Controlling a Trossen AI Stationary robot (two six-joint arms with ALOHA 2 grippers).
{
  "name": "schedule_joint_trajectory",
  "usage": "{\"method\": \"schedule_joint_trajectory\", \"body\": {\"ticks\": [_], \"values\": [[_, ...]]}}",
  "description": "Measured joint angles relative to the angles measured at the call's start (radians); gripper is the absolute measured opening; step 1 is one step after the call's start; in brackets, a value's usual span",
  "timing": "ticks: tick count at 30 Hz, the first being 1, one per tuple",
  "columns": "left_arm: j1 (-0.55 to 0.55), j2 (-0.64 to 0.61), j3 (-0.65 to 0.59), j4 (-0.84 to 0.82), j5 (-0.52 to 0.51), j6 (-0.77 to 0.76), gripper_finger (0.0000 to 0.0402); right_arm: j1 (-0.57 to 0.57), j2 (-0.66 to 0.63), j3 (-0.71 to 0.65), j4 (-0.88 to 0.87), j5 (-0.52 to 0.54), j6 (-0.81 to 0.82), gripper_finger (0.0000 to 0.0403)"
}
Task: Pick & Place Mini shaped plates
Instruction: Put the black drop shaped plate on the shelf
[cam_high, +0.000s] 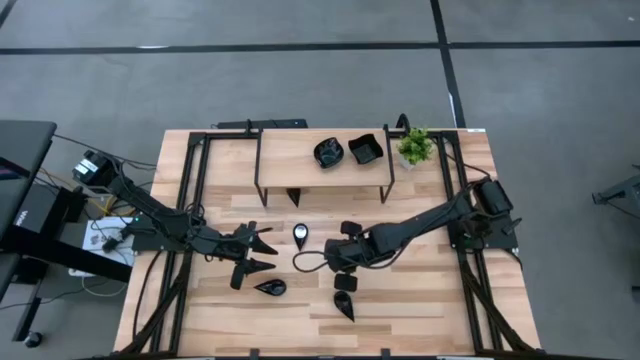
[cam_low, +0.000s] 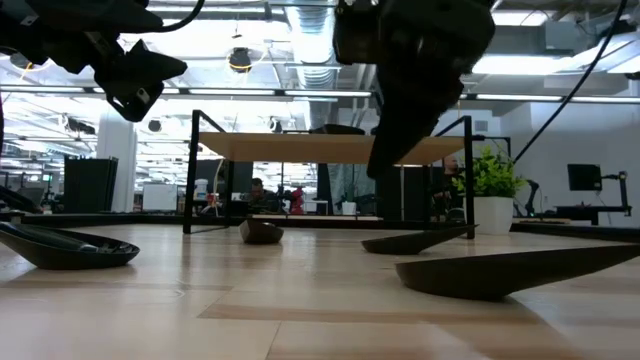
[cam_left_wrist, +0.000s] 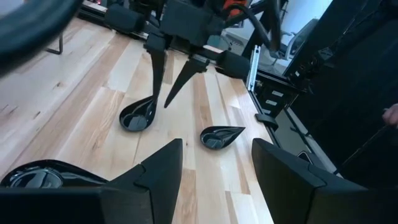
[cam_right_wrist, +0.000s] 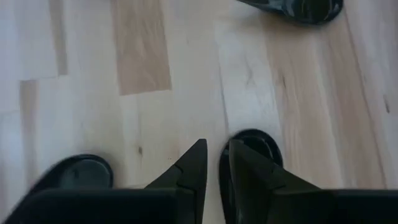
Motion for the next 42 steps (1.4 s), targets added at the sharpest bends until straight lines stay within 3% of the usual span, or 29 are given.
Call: {"method": "schedule_joint_trajectory", "body": {"ticks": [6,42], "values": [[0.0,0.0,0.0,0.004,0.0,0.0,0.0195,-0.01,0.03,-0.011,-0.002,0.002,-0.06,0.0064],[0.0,-0.001,0.0,0.014,0.0,0.001,0.0195,0.02,0.098,-0.01,0.013,0.003,-0.045,0.0064]]}}
